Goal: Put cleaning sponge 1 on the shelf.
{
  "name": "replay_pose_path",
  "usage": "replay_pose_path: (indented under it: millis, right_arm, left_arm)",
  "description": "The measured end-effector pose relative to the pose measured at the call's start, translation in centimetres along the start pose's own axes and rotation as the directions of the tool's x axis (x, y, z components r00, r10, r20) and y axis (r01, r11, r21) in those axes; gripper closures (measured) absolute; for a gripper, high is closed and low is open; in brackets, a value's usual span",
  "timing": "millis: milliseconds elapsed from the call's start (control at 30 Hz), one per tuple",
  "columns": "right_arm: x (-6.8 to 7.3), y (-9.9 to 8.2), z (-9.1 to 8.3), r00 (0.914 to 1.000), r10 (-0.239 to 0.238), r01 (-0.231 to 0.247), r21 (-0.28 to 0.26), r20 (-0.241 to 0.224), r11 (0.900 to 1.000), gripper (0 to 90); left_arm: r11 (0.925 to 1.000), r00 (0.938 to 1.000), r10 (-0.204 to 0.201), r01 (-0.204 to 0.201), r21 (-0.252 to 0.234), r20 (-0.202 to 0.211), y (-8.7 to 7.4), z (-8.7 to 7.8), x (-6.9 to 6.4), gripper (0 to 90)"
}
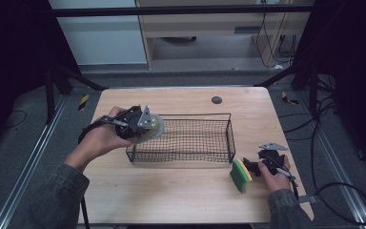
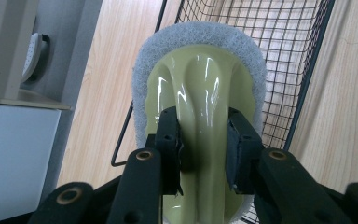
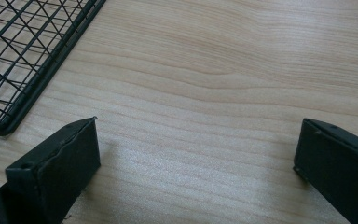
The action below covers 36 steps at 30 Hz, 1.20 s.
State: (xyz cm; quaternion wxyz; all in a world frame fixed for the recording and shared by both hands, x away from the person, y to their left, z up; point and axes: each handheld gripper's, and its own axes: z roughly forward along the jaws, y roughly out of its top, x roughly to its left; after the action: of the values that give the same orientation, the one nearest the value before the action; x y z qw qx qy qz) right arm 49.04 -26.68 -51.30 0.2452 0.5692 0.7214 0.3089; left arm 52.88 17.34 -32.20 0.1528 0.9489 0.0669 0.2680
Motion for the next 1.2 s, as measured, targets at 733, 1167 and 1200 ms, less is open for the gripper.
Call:
replay_pose_path:
  millis: [733, 1167, 1200]
  right_arm:
    - [0.0, 0.0, 0.0, 1.0000, 0.003, -0.003, 0.002, -0.001, 1.0000, 0.4]
    - [0.0, 0.0, 0.0, 1.0000, 0.001, -0.001, 0.001, -0.001, 1.0000, 0.4]
    - [0.0, 0.0, 0.0, 1.0000, 0.001, -0.001, 0.000, -0.001, 1.0000, 0.4]
  left_arm:
    - [0.9997, 0.9994, 0.013, -0.013, 0.019, 0.032, 0.2, 1.6, -0.2, 69.6]
    - [0.9995, 0.9992, 0.006, -0.008, 0.032, 0.041, -0.1, 2.7, 0.1, 69.6]
    - [0.9994, 0.9990, 0.007, -0.009, 0.034, 0.044, -0.1, 2.8, 0.1, 69.7]
